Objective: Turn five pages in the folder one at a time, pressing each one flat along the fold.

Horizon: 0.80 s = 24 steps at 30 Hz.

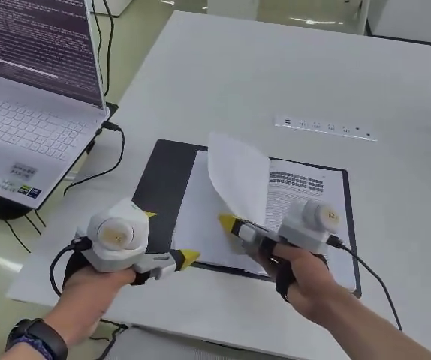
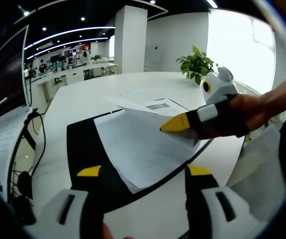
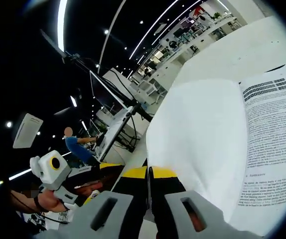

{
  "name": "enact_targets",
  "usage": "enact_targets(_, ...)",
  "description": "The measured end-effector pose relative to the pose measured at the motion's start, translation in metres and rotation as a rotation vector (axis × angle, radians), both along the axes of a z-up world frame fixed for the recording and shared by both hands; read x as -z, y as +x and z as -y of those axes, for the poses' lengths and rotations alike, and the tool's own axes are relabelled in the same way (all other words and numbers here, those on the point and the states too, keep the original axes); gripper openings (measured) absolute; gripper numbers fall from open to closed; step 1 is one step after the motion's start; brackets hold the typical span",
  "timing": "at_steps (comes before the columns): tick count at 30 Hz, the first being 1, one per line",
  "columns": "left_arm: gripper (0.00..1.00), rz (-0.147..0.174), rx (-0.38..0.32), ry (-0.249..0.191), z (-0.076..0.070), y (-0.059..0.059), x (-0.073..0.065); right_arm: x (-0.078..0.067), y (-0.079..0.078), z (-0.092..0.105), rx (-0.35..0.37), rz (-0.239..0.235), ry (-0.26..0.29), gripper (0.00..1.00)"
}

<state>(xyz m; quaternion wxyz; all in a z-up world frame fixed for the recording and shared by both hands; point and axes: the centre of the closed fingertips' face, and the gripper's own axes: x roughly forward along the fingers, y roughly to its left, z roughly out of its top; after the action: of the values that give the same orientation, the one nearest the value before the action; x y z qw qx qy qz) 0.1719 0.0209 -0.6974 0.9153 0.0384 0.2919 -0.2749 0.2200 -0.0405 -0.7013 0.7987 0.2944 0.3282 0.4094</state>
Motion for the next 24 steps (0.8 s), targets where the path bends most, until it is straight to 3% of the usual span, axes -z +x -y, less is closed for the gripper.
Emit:
enact_targets(14, 0.66, 0.023, -0.025, -0.026, -0.011, 0.001, -0.010, 0.021, 0.006, -0.027, -0.009, -0.057, -0.006, 0.00)
enact_targets(24, 0.66, 0.016, -0.042, -0.044, -0.019, -0.004, -0.007, 0.037, 0.009, -0.043, 0.003, -0.104, -0.008, 0.00)
